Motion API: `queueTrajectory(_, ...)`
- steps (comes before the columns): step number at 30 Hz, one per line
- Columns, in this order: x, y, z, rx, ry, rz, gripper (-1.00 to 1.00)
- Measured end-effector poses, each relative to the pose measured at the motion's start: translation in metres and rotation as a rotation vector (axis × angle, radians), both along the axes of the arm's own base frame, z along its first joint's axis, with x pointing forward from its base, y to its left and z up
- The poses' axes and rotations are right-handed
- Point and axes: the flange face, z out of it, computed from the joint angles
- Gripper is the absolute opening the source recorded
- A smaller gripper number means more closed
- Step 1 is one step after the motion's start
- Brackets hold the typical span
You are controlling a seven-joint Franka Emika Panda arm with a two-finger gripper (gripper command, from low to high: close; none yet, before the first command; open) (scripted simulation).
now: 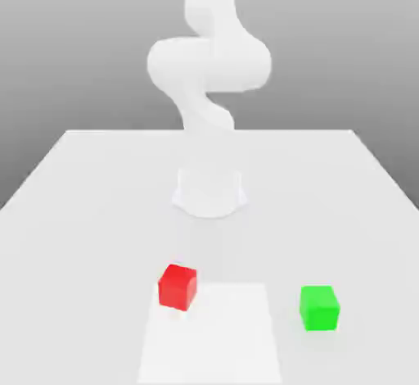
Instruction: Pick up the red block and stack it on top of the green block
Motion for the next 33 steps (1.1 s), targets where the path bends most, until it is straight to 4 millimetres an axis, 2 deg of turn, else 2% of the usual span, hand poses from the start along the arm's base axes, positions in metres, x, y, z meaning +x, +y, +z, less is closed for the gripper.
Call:
queueTrajectory(4,0.036,-0.012,-0.099,0.023,0.149,-0.055,0.00)
queueTrajectory(6,0.044,-0.019,-0.149,0.034,0.222,-0.084,0.00)
queueTrajectory(9,0.046,-0.028,-0.224,0.053,0.333,-0.128,0.00)
queueTrajectory(13,0.026,-0.039,-0.325,0.080,0.490,-0.192,0.00)
queueTrajectory(18,-0.026,-0.047,-0.448,0.116,0.688,-0.274,0.00)
queueTrajectory(20,-0.032,-0.049,-0.474,0.120,0.708,-0.285,0.00)
queueTrajectory(24,-0.036,-0.048,-0.511,0.120,0.714,-0.285,0.00)
queueTrajectory(25,-0.036,-0.048,-0.516,0.120,0.715,-0.285,-1.00)
queueTrajectory(31,-0.036,-0.048,-0.518,0.120,0.714,-0.285,-1.00)
queueTrajectory(33,-0.036,-0.048,-0.510,0.120,0.714,-0.285,-1.00)
